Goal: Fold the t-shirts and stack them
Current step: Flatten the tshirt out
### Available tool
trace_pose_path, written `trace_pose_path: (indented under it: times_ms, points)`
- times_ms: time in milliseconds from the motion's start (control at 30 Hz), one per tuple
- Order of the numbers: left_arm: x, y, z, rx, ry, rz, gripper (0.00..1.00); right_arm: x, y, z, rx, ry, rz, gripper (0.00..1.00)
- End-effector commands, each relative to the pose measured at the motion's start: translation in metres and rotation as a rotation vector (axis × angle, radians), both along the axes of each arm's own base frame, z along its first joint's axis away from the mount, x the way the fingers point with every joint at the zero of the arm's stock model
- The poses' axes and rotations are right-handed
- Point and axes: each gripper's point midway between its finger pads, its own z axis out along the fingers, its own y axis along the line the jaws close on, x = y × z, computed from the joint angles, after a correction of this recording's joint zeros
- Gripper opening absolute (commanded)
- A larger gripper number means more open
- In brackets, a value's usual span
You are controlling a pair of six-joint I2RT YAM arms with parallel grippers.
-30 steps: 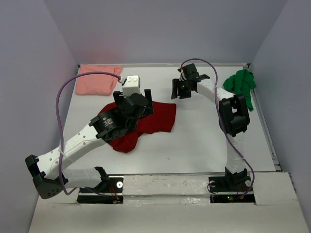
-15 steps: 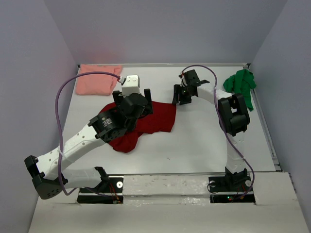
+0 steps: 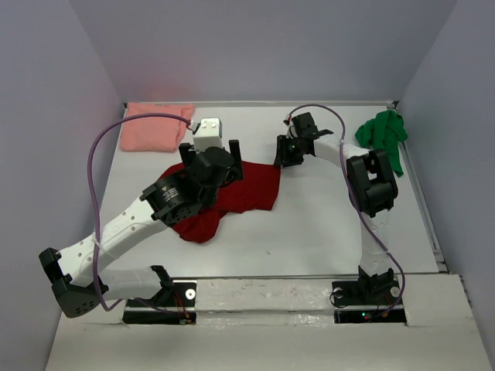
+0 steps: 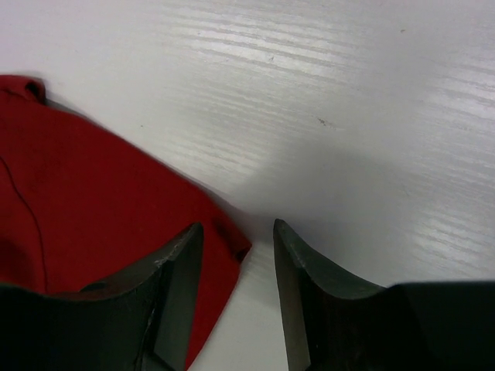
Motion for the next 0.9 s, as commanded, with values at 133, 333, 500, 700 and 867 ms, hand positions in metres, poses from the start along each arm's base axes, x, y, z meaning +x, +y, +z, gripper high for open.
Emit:
trace_pose_path:
  times_ms: [133, 333, 500, 700, 867]
  points:
    - [0.005, 0.006, 0.020, -0.037, -0.051, 0.019, 0.95, -0.027, 0.012, -0.010, -0.012, 0.042, 0.030, 0.31]
    - [0.005, 0.005, 0.020, -0.036, -0.052, 0.014, 0.95, -0.028, 0.003, -0.012, -0.051, 0.038, 0.000, 0.00]
    - [0.005, 0.014, 0.018, -0.036, -0.059, 0.061, 0.95, -0.004, -0.025, 0.018, -0.208, -0.058, -0.086, 0.00]
    - [-0.003, 0.067, 0.037, -0.085, -0.171, 0.267, 0.93, 0.044, -0.062, 0.195, -0.332, -0.377, -0.216, 0.00]
    - [-0.020, 0.094, 0.082, -0.173, -0.331, 0.233, 0.91, 0.032, -0.073, 0.380, -0.216, -0.717, -0.268, 0.00]
